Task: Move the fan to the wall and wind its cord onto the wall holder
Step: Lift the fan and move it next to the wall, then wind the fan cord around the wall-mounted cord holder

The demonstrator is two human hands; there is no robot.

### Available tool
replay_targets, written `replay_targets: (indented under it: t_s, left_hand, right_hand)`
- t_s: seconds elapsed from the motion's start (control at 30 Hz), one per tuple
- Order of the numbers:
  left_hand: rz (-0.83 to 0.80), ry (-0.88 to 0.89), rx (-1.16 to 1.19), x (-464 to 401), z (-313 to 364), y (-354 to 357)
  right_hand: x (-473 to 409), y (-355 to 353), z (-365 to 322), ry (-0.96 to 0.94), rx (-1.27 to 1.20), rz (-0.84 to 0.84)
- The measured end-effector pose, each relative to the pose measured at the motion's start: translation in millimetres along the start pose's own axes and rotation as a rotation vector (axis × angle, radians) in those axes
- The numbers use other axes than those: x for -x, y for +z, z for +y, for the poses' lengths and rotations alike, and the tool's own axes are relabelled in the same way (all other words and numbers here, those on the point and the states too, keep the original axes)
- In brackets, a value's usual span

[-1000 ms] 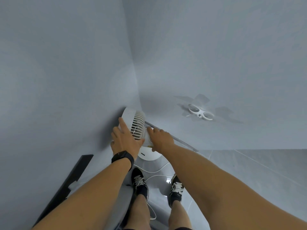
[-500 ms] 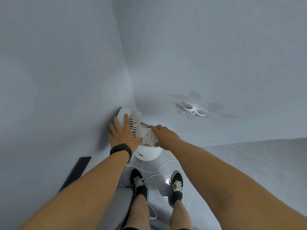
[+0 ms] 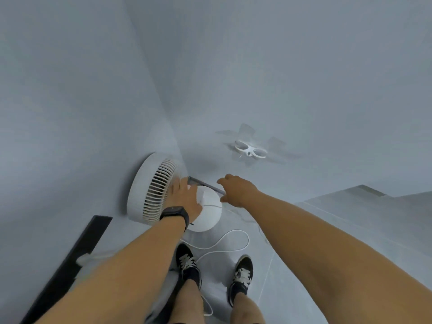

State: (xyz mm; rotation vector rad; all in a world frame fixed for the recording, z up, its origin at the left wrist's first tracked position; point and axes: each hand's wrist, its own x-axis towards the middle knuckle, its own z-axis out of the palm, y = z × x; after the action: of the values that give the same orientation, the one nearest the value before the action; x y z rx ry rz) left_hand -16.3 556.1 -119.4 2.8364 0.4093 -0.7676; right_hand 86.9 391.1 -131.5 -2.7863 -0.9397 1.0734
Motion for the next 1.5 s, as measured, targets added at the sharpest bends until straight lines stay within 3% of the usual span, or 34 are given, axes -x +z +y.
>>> replay_targets:
  t_s: [0.2, 0.4, 0.63, 0.8, 0.9, 1.03, 1.2, 1.5]
  left_hand:
    - [-0.04, 0.017, 0.188, 13.1, 44.0, 28.8]
    - [-0.168, -0.121, 0.501, -12.5, 66.9, 71.5]
    - [-0.114, -0.246, 0.785, -87.3, 54.4, 173.5]
    - [-0.118, -0.316, 0.833, -127.3, 56.1, 242.4]
    - [-0.021, -0.338, 0.858, -136.2, 59.1, 263.5]
    - [0.056, -0.242, 0.955, -124.2, 65.8, 263.9]
    - [0.083, -0.156, 1.479, -59.3, 79.5, 231.5]
    - [0.127, 0.043, 1.934, 0.4, 92.8, 186.0]
  right_hand:
    - [14.5, 23.7, 12.8, -0.049, 0.071, 0.01]
    - [-1.2, 53.2, 31.0, -0.03, 0.157, 0.15]
    - [-73.1, 119.3, 53.8, -0.039, 0.148, 0.304]
    - [-106.4, 182.4, 70.5, -0.052, 0.193, 0.328]
    - [-102.3, 210.1, 72.9, -0.063, 0.218, 0.405]
    - [-75.0, 229.9, 70.9, -0.039, 0.269, 0.474]
    - [-8.1, 229.2, 58.0, 0.058, 0.219, 0.627]
    - [49.5, 186.6, 41.7, 0.155, 0.079, 0.831]
